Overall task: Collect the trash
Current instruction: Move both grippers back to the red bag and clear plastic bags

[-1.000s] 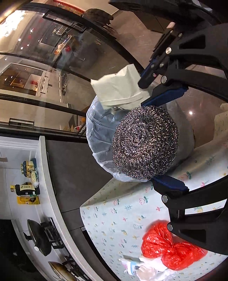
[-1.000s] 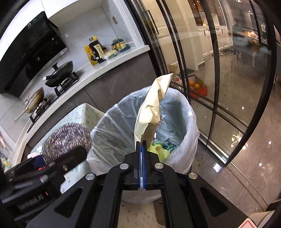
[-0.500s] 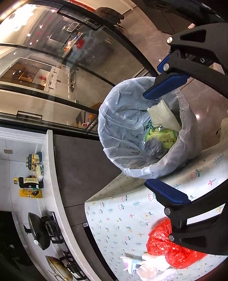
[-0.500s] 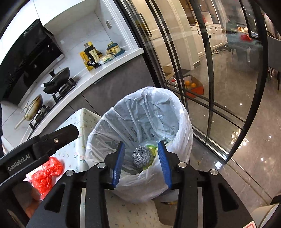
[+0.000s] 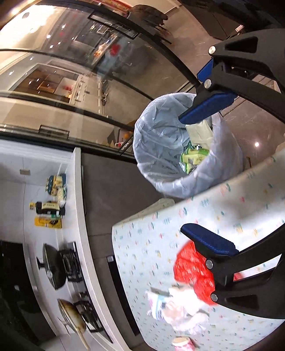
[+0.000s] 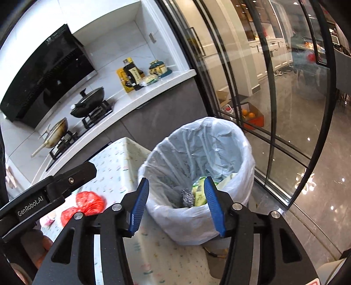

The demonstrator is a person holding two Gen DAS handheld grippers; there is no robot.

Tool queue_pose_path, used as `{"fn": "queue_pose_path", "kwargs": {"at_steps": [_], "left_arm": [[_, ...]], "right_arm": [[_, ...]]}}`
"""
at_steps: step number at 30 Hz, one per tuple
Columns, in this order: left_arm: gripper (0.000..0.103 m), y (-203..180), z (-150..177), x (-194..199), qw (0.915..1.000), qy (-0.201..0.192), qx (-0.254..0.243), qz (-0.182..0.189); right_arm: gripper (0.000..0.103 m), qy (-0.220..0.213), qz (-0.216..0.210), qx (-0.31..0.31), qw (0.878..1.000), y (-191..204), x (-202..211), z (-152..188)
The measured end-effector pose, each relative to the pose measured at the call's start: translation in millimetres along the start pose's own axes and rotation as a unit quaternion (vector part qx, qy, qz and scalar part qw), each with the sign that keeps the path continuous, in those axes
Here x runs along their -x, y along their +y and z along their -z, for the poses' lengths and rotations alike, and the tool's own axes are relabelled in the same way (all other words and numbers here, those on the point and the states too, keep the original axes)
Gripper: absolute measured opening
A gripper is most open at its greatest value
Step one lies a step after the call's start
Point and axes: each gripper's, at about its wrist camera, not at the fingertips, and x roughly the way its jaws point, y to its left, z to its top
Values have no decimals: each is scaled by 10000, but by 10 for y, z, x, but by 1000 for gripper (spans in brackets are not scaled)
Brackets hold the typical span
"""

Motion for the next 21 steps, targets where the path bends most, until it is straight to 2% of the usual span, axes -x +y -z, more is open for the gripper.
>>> {"fn": "queue_pose_path", "kwargs": {"at_steps": [11, 21], "left_arm": [[87, 597, 131, 472, 9981, -239, 384, -416], [87, 1089, 260, 856, 9932, -426, 740, -788]], "right_arm": [[53, 58, -281, 334, 9990, 538, 172, 181], [59, 173, -546, 718, 9958, 1107, 271, 391]]}}
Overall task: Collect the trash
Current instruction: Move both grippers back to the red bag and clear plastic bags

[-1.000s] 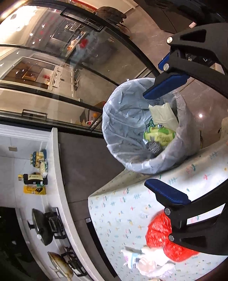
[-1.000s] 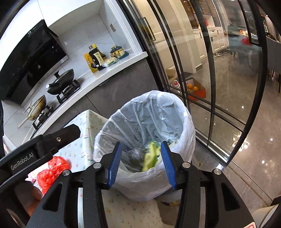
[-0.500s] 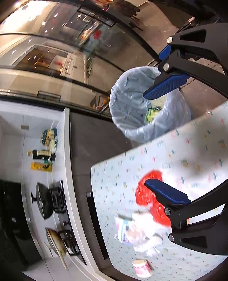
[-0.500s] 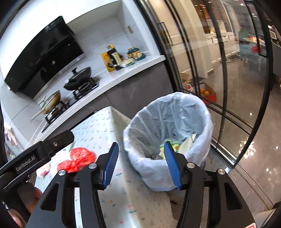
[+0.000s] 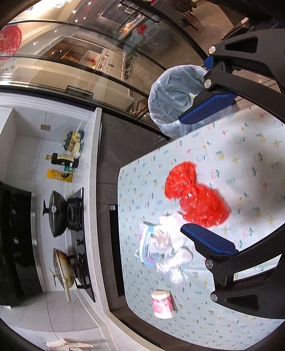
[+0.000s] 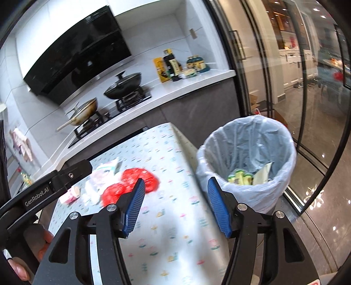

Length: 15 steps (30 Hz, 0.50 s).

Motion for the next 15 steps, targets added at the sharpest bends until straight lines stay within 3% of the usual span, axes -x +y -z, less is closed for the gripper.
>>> {"fn": "queue_pose_path", "kwargs": {"at_steps": [15], "left_arm": [[88, 1112, 285, 116, 9942, 242, 539, -899]], "right_arm": [[69, 445, -248, 304, 9982, 792, -256, 414]]}}
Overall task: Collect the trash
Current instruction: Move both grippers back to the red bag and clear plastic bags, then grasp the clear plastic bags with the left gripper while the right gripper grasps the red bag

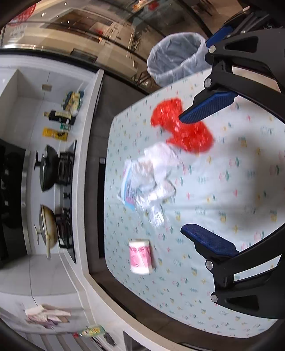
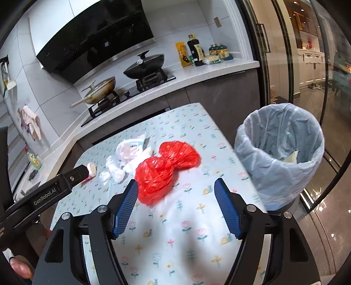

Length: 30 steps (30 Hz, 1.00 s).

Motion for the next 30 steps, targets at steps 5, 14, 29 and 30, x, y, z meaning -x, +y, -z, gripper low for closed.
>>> {"fn": "queue_pose_path", "kwargs": {"at_steps": [5, 14, 29, 30], "left_arm": [[89, 385, 63, -106, 9993, 131, 209, -267], [90, 837, 27, -375, 9972, 322, 535, -421], [90, 764, -203, -1052, 9957, 573, 693, -242], [90, 748, -227, -1106, 9956, 587, 697, -223]], "right_arm": [[78, 37, 76, -34, 10000, 214, -191, 103], [79, 325, 169, -225, 9991, 344, -683, 110], [79, 597, 331, -387, 9969, 334, -1383, 20], [79, 599, 332, -425, 9967, 325, -1414, 8]]}}
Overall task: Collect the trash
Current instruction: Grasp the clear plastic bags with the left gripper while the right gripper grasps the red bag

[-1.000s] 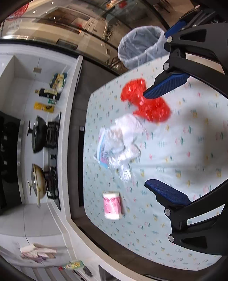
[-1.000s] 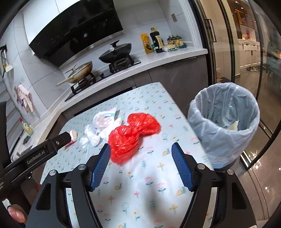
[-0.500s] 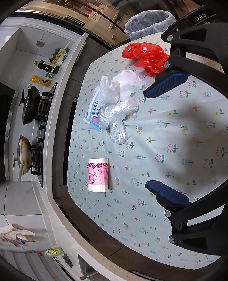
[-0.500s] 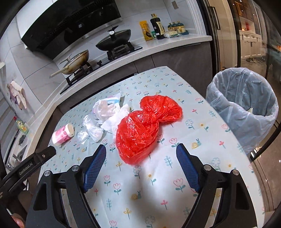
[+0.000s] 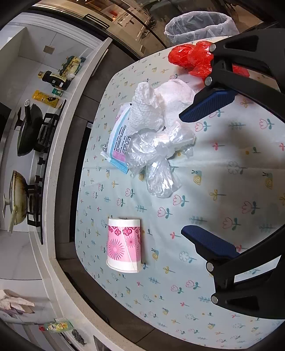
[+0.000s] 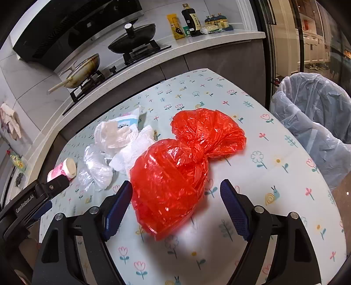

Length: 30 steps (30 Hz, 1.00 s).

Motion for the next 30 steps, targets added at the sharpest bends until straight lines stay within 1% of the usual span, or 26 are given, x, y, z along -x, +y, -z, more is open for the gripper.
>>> {"fn": "queue_pose_path", "kwargs": {"at_steps": [3, 6, 8, 10, 11, 12, 13, 14, 16, 18, 19, 20, 21, 22, 25, 30], "left_arm": [[91, -71, -60, -153, 9999, 69, 54, 114], [91, -122, -110, -336, 9997, 156, 83, 144], [91, -134, -131, -460, 9995, 231, 131, 152], [90, -123, -146, -575, 9992, 318, 191, 177], [88, -115, -150, -619, 9989, 360, 220, 192], [81, -104, -148, -653, 9987, 394, 242, 209], [77, -104, -143, -677, 9986, 424, 230, 215], [70, -109, -135, -690, 9985, 447, 205, 224], [60, -114, -126, -678, 9987, 420, 164, 223], [44, -117, -131, -633, 9989, 384, 147, 221], [39, -121, -128, -604, 9989, 379, 134, 238], [30, -129, -134, -582, 9989, 376, 116, 242], [26, -140, -131, -546, 9991, 362, 86, 216], [24, -150, -132, -517, 9992, 334, 69, 199], [23, -165, -128, -399, 9995, 267, 47, 169], [22, -206, -114, -29, 9997, 33, 104, 217]], "right_arm": [[79, -6, -18, -149, 9999, -36, -69, -32], [79, 54, -59, -248, 9997, -78, -155, -56], [73, 89, -118, -299, 9994, -107, -193, -56], [59, 112, -168, -290, 9994, -119, -210, -58], [57, 112, -174, -277, 9994, -119, -211, -57], [52, 105, -192, -274, 9994, -128, -211, -62], [47, 108, -216, -278, 9993, -138, -213, -65], [44, 113, -227, -278, 9993, -146, -216, -67], [36, 92, -252, -253, 9993, -163, -201, -67], [33, 63, -270, -217, 9994, -170, -168, -61], [30, 57, -293, -211, 9993, -181, -151, -58], [29, 50, -326, -213, 9992, -186, -127, -54], [28, 43, -348, -208, 9992, -197, -105, -55], [26, 33, -368, -194, 9991, -199, -77, -52], [24, -30, -415, -127, 9991, -216, 44, -58], [23, -231, -531, -84, 9983, -270, 322, -97]]}}
